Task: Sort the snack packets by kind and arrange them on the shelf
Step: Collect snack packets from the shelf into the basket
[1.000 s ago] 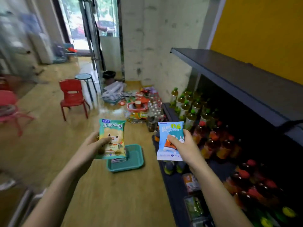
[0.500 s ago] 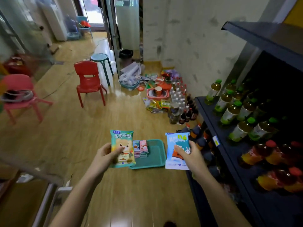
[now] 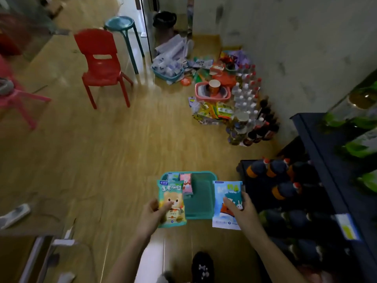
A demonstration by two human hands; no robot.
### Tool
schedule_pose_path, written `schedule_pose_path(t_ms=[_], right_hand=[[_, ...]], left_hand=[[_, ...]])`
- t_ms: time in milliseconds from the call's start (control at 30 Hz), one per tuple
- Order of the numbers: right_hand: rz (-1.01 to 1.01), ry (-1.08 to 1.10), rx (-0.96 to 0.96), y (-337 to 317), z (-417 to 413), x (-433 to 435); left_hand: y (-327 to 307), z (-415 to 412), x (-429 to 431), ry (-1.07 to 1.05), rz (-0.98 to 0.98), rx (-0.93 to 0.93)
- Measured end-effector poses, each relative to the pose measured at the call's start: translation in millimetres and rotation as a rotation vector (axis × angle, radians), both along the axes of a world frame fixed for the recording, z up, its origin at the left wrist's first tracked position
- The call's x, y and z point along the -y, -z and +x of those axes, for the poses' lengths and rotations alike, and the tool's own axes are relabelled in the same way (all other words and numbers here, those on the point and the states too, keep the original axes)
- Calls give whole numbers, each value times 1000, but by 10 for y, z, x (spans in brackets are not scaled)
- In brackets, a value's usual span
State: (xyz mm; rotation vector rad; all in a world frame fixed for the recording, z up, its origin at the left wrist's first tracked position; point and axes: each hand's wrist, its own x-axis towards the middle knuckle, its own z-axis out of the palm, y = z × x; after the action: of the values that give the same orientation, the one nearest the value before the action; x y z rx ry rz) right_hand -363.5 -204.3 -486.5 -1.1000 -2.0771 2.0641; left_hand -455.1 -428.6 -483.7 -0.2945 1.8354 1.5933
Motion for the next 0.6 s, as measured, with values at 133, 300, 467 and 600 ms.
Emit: schedule_pose_path(t_ms=[133, 300, 467, 600], right_hand=[[2, 31, 64, 1038, -407, -140], [-23, 45, 88, 2599, -672, -309], [5, 55, 107, 4186, -709, -512], [33, 92, 96, 5210, -827, -635]], left_hand=[[1081, -360, -194, 35, -31, 90], [2749, -526, -405, 90, -51, 124], [4284, -573, -728, 158, -22, 128], [5158, -622, -970, 216, -27, 51]])
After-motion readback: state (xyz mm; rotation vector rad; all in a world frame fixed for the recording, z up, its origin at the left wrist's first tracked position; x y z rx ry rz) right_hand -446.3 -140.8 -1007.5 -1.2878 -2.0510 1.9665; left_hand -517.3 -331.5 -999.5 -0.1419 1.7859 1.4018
